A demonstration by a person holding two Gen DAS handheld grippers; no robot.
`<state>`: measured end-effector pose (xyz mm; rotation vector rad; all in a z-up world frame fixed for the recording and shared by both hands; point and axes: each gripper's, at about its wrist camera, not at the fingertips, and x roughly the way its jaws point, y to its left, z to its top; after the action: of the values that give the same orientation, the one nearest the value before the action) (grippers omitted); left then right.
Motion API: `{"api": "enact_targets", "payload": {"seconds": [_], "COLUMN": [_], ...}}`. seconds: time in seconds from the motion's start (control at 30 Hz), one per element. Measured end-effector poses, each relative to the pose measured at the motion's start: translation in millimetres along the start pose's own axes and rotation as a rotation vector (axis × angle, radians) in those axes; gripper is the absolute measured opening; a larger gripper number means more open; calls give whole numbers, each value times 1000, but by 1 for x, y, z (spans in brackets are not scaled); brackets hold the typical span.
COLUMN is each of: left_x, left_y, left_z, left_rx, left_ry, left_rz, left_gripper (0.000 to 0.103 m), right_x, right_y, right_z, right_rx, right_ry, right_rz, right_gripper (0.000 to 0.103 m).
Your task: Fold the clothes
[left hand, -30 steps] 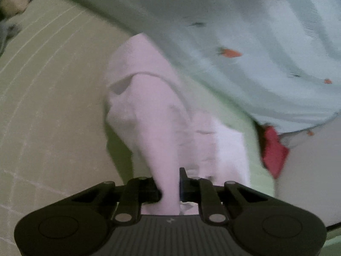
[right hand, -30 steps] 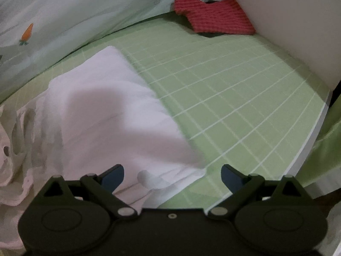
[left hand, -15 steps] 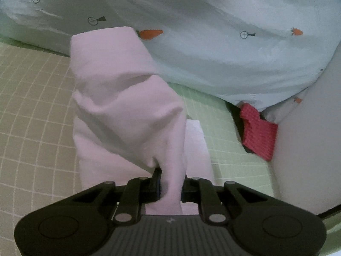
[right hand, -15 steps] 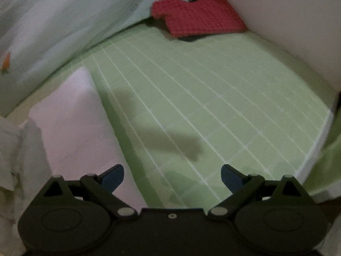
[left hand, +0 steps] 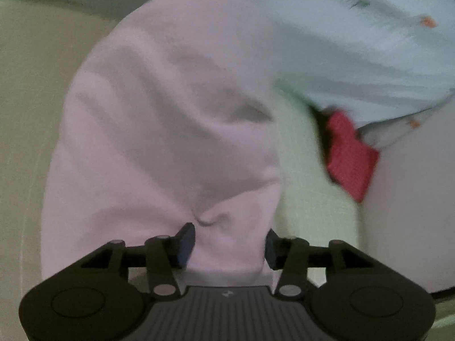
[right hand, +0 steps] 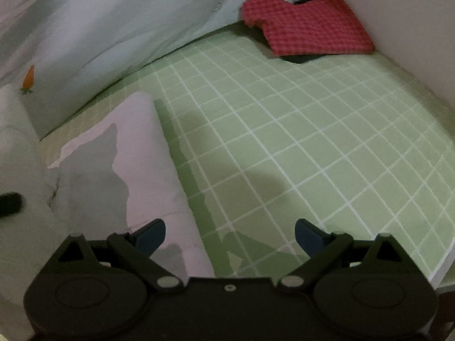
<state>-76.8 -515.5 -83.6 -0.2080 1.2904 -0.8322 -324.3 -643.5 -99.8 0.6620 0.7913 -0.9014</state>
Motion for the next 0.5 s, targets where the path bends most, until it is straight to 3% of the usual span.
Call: {"api": "enact_targets", "payload": {"seconds": [0.03, 0.13, 0.23, 0.33, 0.5], "left_x": [2, -19, -43, -61, -73], "left_y": [0, 2, 11, 24, 49], "left_z": [-1, -7, -7, -9, -15], "left_rx": [-13, 18, 36, 32, 63], "left_ry": [16, -46, -109, -165, -172], "left_rz": [9, -37, -36, 20, 224], "left_gripper": [55, 78, 80, 82, 82], "right_x": [-2, -8, -12, -16, -19], "right_y": [0, 2, 10, 24, 59], "right_z": [0, 0, 3, 8, 13], "right_rx": [-6, -23, -17, -8, -38], "right_ry": [-8, -32, -42, -58, -70], "right_rz": [3, 19, 71, 161, 326], "right_gripper": [99, 99, 99, 98, 98]}}
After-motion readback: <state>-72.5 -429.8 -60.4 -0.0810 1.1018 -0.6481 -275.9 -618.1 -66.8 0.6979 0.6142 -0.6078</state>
